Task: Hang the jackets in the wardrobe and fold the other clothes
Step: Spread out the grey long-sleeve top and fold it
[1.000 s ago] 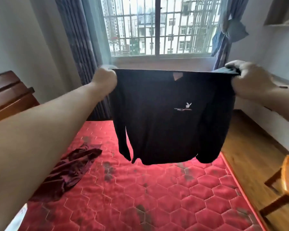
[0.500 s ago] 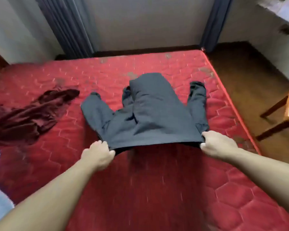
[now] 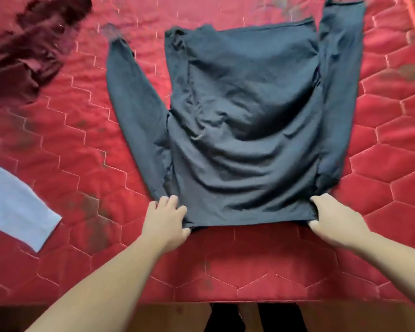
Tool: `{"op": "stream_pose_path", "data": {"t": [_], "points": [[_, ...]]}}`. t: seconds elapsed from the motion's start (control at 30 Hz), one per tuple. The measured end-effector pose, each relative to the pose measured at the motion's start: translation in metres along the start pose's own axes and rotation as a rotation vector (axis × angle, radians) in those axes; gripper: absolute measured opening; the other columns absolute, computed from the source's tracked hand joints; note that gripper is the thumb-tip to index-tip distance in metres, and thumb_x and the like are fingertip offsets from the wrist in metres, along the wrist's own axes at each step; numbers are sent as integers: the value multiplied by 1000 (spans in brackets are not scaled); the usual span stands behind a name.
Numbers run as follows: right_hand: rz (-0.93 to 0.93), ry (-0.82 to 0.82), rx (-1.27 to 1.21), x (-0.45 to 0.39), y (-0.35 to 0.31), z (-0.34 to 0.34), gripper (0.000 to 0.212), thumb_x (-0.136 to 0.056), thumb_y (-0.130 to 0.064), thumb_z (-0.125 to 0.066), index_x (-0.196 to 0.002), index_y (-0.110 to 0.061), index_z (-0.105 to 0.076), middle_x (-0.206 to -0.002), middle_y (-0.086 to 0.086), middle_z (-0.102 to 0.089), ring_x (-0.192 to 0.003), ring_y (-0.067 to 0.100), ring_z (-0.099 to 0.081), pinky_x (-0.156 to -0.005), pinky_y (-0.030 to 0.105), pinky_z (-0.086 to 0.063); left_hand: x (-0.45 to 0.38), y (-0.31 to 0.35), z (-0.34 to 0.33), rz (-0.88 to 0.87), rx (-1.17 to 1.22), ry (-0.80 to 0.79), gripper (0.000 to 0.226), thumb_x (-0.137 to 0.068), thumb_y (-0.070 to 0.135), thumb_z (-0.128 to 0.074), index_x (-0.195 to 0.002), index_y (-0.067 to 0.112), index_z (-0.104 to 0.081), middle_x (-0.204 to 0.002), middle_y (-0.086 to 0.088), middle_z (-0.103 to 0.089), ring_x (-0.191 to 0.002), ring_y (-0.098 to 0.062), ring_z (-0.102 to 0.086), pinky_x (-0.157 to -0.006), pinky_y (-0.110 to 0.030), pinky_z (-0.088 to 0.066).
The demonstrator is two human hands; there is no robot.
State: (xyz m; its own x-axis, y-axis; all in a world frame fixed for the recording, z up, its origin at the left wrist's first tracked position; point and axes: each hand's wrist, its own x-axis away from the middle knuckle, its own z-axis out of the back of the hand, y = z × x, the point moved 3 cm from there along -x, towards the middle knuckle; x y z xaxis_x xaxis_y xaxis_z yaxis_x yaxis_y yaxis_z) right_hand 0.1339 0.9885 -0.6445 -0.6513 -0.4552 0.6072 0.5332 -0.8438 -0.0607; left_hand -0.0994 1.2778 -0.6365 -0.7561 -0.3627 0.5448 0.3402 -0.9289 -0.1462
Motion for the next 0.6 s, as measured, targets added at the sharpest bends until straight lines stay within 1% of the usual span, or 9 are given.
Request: {"op": "stream_pose_path", "data": {"t": [0.07,0.13,0.2,0.27,0.33,0.4,0.47,0.53,0.6], "points": [[-4,-7,-2,8,-1,-6,40,-83,-38,-53,-119,-22,-47,-116,3,-50,-107,29,-60,-82,42,-49,3,7,2,-126,72,68,38,-79,49,-47,-109,26,-51,-122,1,-46,-115,-22,-45,-92,-35,-35],[-24,-5,-39,17,1,-12,41,-84,-37,-53,-121,-23,-45,-116,5,-50,-107,31,-60,-83,42,-49,5,11,2,-181,177,70,38,-78,41,-51,-112,25,-49,-119,3,-49,-110,-23,-52,-88,-34,-39],[-50,-11,-35,27,2,-19,39,-84,-37,-50,-120,-26,-43,-116,4,-56,-104,32,-61,-78,40,-48,10,13,-5,-165,232,27,42,-80,37,-52,-120,27,-45,-121,4,-49,-107,-24,-55,-83,-35,-41],[-57,-45,36,35,4,-29,31,-83,-38,-46,-112,-27,-42,-112,3,-62,-97,31,-63,-71,37,-44,16,13,-15,-103,222,-50,45,-83,38,-50,-126,30,-40,-125,4,-47,-110,-25,-54,-83,-36,-42],[-44,-107,129,43,5,-39,24,-81,-39,-44,-101,-26,-42,-109,2,-64,-94,29,-63,-67,35,-40,24,15,-27,-66,171,-131,47,-84,42,-49,-128,31,-37,-125,1,-47,-113,-26,-53,-87,-39,-41],[-42,-174,186,52,7,-47,21,-82,-43,-44,-95,-26,-42,-109,1,-64,-96,28,-63,-67,34,-39,33,18,-35,-51,145,-208,48,-83,47,-48,-127,31,-37,-123,0,-49,-113,-26,-53,-89,-41,-39],[-55,-221,173,57,9,-49,23,-82,-48,-44,-91,-27,-43,-109,1,-63,-98,27,-62,-69,35,-40,36,21,-35,-45,141,-277,50,-81,54,-47,-125,33,-37,-122,0,-51,-111,-26,-55,-89,-41,-37],[-59,-287,135,56,9,-46,26,-81,-53,-44,-87,-28,-43,-109,0,-63,-99,26,-61,-71,35,-42,32,22,-26,-25,149,-428,60,-74,69,-46,-122,34,-40,-120,3,-54,-109,-25,-57,-85,-40,-36],[-35,-396,89,51,7,-40,38,-77,-65,-47,-84,-28,-45,-105,-3,-62,-98,22,-59,-75,33,-45,19,25,-8,-9,147,-570,73,-65,81,-47,-120,34,-47,-118,5,-57,-111,-23,-57,-82,-38,-37]]}}
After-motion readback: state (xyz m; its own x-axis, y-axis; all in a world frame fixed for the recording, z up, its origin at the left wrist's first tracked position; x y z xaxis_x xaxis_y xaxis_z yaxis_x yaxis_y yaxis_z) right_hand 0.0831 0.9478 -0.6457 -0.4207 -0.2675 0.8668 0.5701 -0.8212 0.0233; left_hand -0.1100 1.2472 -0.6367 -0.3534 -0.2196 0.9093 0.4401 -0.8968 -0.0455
